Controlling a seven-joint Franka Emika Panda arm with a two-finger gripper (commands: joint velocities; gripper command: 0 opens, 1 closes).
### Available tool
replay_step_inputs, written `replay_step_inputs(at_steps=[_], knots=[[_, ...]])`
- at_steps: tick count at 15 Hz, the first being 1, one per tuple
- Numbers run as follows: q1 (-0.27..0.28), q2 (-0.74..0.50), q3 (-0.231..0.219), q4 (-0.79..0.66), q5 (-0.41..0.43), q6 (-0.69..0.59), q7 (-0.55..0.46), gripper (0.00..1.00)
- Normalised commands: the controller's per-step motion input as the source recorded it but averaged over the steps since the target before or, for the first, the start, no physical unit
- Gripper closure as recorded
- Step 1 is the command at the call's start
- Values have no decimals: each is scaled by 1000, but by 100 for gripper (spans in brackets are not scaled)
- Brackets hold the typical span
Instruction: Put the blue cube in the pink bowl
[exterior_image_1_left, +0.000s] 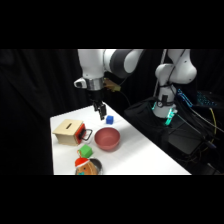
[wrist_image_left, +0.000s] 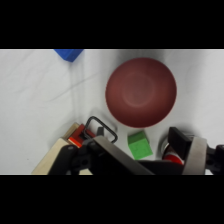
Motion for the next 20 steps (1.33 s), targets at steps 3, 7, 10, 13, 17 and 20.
replay_step_inputs(at_steps=[3, 7, 10, 13, 17, 20], knots=[[-2, -13, -12, -14, -31, 50, 89, 0], [-31, -90, -45, -118, -24, 153, 113, 0], [-76, -140, -58, -196, 47, 188, 45, 0], [-79, -171, -46, -231, 88, 201, 8, 0], [-67, -228, -36, -288, 91, 207, -31, 0], [-82, -287, -49, -359, 101, 224, -89, 0]])
